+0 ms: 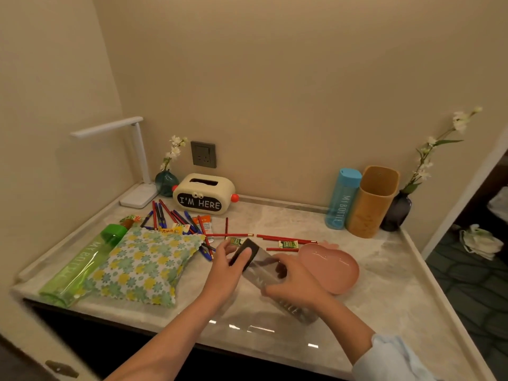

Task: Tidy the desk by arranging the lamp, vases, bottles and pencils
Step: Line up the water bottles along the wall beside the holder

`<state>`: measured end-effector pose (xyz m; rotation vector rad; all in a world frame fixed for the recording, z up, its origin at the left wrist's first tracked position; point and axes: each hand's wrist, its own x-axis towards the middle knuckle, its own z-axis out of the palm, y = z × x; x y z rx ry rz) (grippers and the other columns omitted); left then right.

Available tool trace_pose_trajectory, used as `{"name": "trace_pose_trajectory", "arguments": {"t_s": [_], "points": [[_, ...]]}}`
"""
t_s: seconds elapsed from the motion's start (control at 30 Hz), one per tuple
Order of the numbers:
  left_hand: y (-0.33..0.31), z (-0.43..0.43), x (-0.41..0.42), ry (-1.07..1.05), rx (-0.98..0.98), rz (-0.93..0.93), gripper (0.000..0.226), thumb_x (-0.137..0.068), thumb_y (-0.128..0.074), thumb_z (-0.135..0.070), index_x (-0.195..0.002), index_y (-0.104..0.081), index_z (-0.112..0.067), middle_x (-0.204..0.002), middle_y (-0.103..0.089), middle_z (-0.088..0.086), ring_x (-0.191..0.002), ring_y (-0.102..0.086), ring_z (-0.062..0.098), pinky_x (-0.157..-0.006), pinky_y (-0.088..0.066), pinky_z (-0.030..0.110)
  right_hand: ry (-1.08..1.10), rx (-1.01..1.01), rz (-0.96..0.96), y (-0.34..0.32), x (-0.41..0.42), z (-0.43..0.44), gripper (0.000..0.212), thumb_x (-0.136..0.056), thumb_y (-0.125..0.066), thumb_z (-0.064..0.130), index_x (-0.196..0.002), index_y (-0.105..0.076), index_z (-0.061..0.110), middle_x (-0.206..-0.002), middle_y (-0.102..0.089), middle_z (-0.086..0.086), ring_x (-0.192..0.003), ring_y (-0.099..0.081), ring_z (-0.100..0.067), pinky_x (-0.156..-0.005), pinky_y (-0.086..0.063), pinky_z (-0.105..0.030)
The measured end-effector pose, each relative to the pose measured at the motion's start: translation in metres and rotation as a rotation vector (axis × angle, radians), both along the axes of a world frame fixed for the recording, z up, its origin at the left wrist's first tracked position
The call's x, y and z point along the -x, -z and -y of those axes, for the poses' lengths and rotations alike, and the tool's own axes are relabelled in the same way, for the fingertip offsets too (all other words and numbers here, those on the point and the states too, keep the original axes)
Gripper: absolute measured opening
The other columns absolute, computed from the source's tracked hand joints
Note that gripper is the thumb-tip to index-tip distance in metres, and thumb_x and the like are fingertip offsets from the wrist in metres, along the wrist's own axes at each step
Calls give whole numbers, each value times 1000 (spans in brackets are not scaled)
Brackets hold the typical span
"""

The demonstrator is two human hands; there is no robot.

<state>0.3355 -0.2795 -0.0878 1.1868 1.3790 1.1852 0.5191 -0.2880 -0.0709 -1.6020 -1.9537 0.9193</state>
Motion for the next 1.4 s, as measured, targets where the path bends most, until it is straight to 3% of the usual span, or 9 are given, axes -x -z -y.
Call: {"name": "trace_pose_trajectory", "arguments": {"t_s": [0.13, 0.2, 0.3, 0.43, 0.6, 0.77, 0.93, 1.17, 1.4], "points": [[-23, -21, -23, 117, 0, 137, 47, -92, -54, -41, -134, -36, -28, -123, -59, -5, -103, -62, 6, -80, -53, 22, 63, -8, -109, -30, -15, -24, 57, -66, -78, 46, -113, -45, 44, -102, -52, 21, -84, -55, -2, -58, -47, -6], [-31, -37, -35, 165, -12, 107, 44, -95, -52, -31, -136, -37, -30, -120, -62, -6, -108, -60, 9, -89, -51, 31, 88, 32, -236, -43, -24, -43, 56, -70, -81, 35, -116, -49, 36, -105, -56, 14, -92, -59, -9, -73, -53, -15], [-39, -64, -51, 248, -24, -32, 59, -89, -57, -12, -140, -34, -30, -130, -57, -5, -115, -56, 12, -96, -50, 37, 96, 69, -338, -58, -38, -77, 64, -71, -82, 27, -126, -49, 28, -116, -59, 5, -108, -58, -13, -91, -50, -34], [-46, -103, -74, 350, -52, -140, 72, -75, -77, -20, -131, -35, -38, -123, -52, -17, -114, -54, 6, -90, -54, 31, 61, 71, -391, -70, -59, -121, 66, -72, -83, 26, -129, -49, 24, -122, -60, 4, -115, -57, -15, -99, -49, -38], [-39, -153, -100, 262, -108, -225, 67, -71, -80, -19, -123, -42, -38, -114, -57, -19, -111, -56, 7, -93, -52, 34, -34, 116, -381, -72, -76, -169, 65, -75, -81, 19, -130, -47, 23, -123, -60, 3, -114, -59, -11, -102, -47, -35], [-23, -197, -111, 247, -105, -305, 69, -72, -80, -24, -127, -40, -39, -116, -55, -22, -111, -53, 5, -93, -52, 35, -4, 16, -358, -77, -87, -212, 69, -73, -83, 22, -131, -46, 24, -122, -61, 3, -112, -59, -12, -93, -50, -30], [-4, -233, -118, 235, -62, -374, 76, -73, -80, -28, -134, -36, -39, -106, -47, -35, -93, -49, -11, -73, -44, 13, 49, -116, -335, -84, -92, -253, 68, -69, -84, 26, -127, -48, 31, -113, -55, 16, -102, -53, 3, -69, -42, -8], [20, -262, -119, 212, -18, -361, 72, -73, -80, -21, -128, -38, -40, -116, -55, -21, -113, -54, 8, -96, -50, 39, 53, -109, -310, -66, -87, -284, 66, -68, -83, 20, -126, -52, 25, -119, -57, 6, -108, -54, -9, -81, -44, -18], [22, -274, -121, 192, -42, -330, 78, -76, -78, -17, -140, -35, -34, -128, -55, -11, -119, -54, 12, -100, -47, 43, 51, -173, -298, -59, -83, -291, 66, -67, -80, 16, -123, -49, 33, -111, -54, 18, -108, -52, -6, -87, -49, -26]]}}
